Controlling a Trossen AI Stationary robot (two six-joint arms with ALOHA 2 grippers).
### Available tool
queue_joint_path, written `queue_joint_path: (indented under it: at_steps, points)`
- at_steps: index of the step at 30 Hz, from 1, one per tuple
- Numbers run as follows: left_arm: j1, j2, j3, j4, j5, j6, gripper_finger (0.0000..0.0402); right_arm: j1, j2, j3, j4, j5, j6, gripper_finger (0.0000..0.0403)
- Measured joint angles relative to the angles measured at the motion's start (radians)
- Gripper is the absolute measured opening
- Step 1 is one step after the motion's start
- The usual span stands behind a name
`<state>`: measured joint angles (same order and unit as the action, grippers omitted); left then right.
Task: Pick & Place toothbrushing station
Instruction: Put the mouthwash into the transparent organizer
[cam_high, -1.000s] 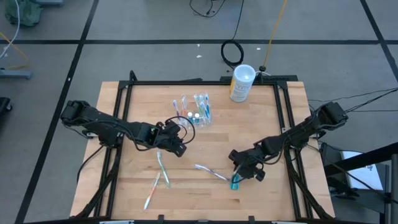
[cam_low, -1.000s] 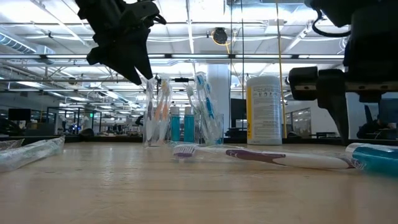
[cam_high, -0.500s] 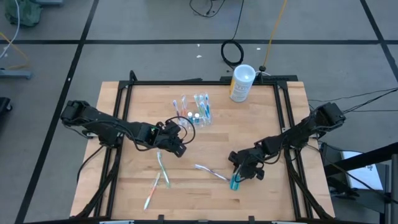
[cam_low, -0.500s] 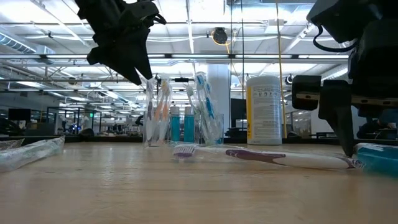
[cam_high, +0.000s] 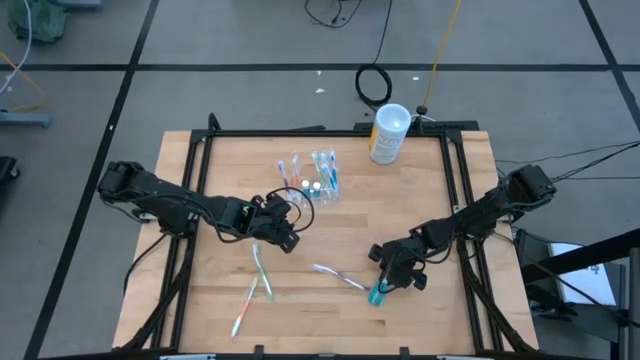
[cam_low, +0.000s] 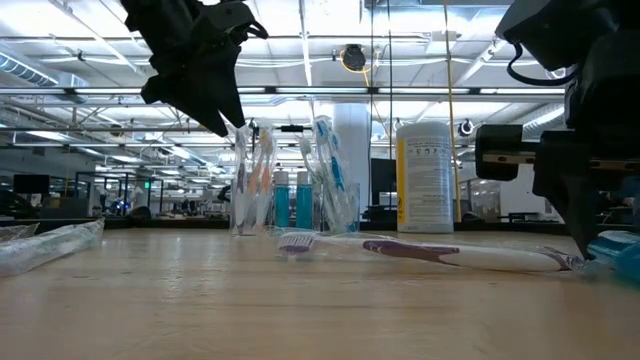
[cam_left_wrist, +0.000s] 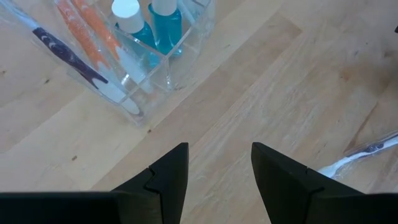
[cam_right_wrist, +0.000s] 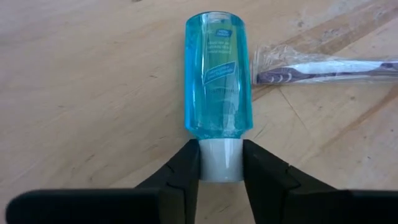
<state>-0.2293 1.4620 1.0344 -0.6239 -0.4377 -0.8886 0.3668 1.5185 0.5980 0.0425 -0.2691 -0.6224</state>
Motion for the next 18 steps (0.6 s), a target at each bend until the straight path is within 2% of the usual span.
queue_joint_path:
  at_steps: [4,6,12,15,18]
  points:
    - [0.0,0.0,0.0,0.0,0.0,0.0,0.0182,0.0,-0.009,-0.001,0.002,0.012,0.001,0.0097]
    - [0.0,0.0,0.0,0.0,-0.002,0.0,0.0182,0.001,-0.024,-0.003,0.007,0.051,-0.001,0.0103]
    - [0.0,0.0,0.0,0.03,-0.01,0.029,0.0182,0.002,-0.092,-0.003,0.033,0.287,-0.158,0.0091]
    - [0.0,0.0,0.0,0.105,-0.01,0.079,0.0182,0.001,-0.136,-0.003,0.032,0.444,-0.269,0.0089]
    - [0.0,0.0,0.0,0.207,-0.01,0.153,0.0182,-0.004,-0.176,-0.002,0.047,0.548,-0.411,0.0095]
